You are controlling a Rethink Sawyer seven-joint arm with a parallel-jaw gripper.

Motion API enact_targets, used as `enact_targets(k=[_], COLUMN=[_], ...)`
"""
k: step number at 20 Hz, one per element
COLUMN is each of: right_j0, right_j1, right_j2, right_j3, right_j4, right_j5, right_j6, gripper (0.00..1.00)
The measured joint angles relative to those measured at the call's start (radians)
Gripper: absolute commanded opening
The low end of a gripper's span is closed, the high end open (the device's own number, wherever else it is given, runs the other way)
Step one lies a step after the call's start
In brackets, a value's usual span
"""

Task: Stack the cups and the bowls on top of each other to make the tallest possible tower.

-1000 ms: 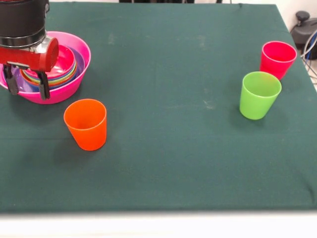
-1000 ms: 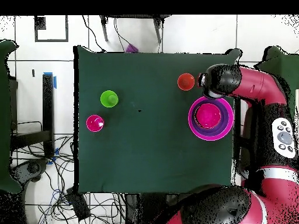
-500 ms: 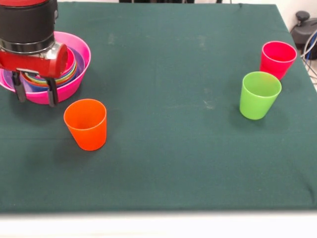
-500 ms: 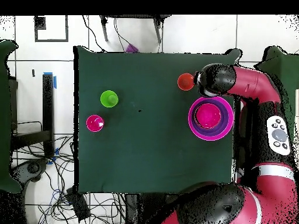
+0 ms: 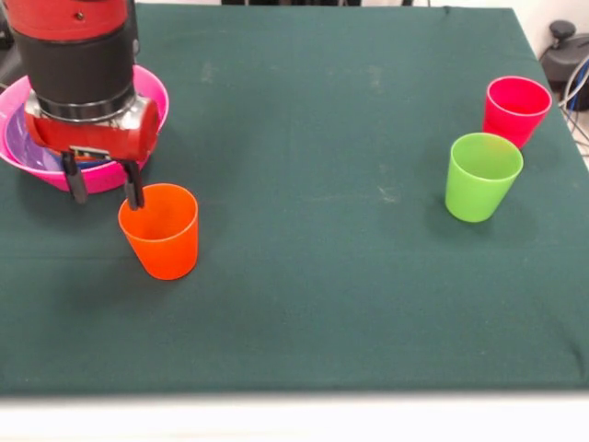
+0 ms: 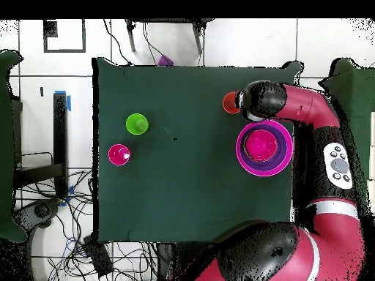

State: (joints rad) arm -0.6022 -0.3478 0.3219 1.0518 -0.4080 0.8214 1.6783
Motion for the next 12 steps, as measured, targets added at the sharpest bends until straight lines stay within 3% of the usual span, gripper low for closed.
enact_targets(k=[12], right_j0=[0.035], right_j1=[0.076], right_j2=[0.0], right_j3=[-0.044], right_j4=[-0.001], right_j5=[0.0], right_j6=[0.0], gripper=[1.0])
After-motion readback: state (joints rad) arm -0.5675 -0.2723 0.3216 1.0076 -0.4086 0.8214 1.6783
